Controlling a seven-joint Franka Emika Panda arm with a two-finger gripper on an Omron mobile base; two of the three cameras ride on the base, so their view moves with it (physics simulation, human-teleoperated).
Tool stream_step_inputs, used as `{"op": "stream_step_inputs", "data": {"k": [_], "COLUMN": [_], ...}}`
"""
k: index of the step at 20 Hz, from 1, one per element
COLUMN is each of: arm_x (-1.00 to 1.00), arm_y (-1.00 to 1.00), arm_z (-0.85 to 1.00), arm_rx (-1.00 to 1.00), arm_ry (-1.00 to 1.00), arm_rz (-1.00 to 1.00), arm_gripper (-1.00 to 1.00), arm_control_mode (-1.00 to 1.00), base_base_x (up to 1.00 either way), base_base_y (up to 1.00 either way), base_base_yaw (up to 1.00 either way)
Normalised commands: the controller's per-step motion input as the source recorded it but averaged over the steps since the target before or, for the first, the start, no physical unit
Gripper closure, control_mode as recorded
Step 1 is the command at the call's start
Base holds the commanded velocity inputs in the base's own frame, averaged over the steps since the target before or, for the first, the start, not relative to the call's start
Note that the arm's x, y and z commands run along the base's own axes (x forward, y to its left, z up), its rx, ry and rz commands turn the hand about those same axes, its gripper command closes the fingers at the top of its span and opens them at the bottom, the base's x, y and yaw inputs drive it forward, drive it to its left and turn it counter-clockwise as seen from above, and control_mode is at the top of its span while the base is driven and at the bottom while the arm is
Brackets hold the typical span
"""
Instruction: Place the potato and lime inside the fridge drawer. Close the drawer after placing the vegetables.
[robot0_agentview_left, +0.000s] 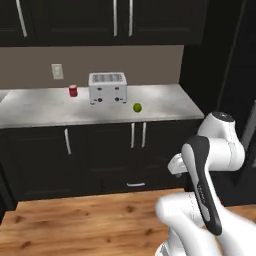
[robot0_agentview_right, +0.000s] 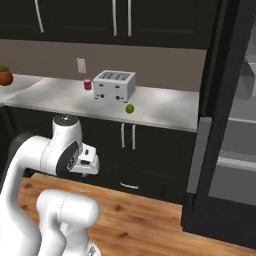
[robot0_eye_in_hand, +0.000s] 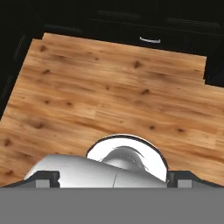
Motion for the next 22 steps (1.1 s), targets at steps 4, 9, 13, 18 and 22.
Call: {"op": "stream_step_inputs", "data": {"k": [4,9,13,18,22], "arm_x": [0.0,0.0,0.0,0.44,1.0], "arm_y": [0.0,0.0,0.0,-0.19,0.0], "arm_z": [0.0,0.0,0.0,0.0,0.0], "arm_rx": [0.0,0.0,0.0,0.02,0.0], "arm_ry": [0.0,0.0,0.0,0.0,0.03], "arm_rz": [0.0,0.0,0.0,-0.01,-0.01], "arm_gripper": [-1.0,-1.0,-1.0,-1.0,-1.0], "arm_control_mode": [1.0,1.0,1.0,-1.0,-1.0], "base_base_x": [1.0,0.97,0.89,0.28,0.0], "base_base_y": [0.66,0.17,-0.47,-0.15,0.0], "base_base_yaw": [-0.19,-0.22,-0.11,-0.03,0.0]}}
